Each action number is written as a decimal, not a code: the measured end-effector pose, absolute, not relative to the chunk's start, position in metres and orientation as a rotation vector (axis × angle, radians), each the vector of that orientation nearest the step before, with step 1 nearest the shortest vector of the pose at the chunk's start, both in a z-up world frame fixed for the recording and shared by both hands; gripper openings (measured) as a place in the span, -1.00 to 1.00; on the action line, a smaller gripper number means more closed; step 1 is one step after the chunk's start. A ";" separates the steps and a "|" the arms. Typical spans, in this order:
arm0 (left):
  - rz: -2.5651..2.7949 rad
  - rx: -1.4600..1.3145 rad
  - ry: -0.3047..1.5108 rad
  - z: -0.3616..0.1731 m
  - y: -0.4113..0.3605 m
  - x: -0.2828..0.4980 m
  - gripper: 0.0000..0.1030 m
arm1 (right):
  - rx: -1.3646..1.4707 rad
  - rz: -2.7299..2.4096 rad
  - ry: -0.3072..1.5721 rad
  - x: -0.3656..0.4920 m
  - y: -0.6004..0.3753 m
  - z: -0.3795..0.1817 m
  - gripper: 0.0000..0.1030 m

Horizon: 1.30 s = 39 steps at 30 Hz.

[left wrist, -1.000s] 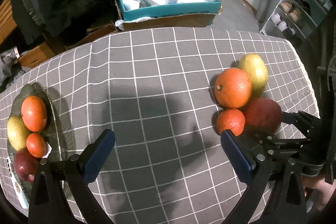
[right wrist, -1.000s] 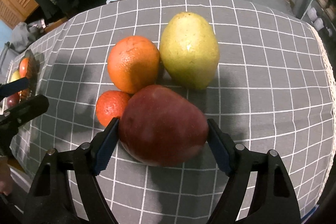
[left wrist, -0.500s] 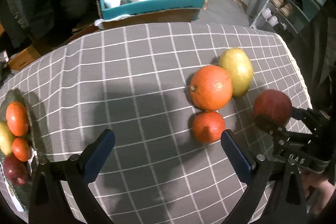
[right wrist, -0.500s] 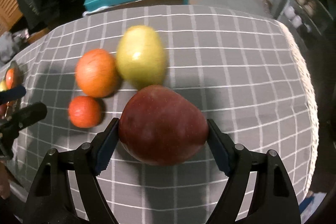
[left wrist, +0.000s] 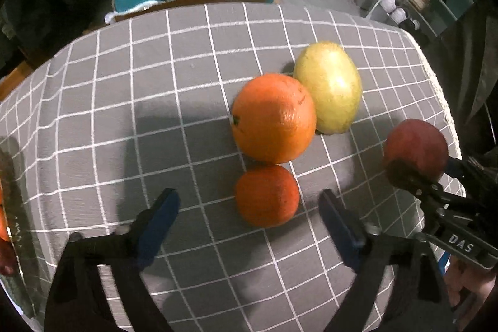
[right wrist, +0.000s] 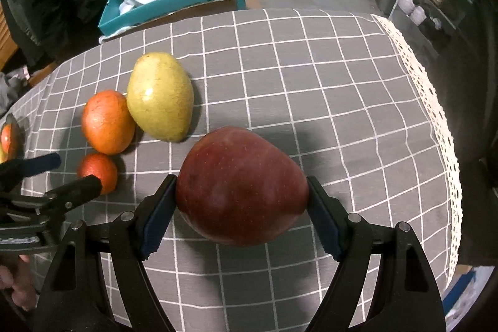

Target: Organize fruits

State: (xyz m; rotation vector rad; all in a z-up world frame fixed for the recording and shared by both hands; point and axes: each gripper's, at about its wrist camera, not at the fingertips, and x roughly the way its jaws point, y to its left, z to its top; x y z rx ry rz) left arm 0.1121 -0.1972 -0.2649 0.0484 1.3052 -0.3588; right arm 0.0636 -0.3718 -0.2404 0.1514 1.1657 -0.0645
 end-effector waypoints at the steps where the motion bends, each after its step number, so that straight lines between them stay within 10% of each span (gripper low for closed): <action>1: -0.362 0.046 1.316 -0.268 -0.199 0.113 0.55 | 0.154 -0.064 1.167 0.064 -0.372 -0.241 0.55; 11: -0.420 0.015 1.334 -0.276 -0.202 0.109 -0.13 | 0.153 -0.042 1.167 0.064 -0.368 -0.242 0.55; 39: -0.355 0.059 1.128 -0.195 -0.165 0.088 -0.16 | 0.069 0.005 1.010 0.053 -0.337 -0.179 0.55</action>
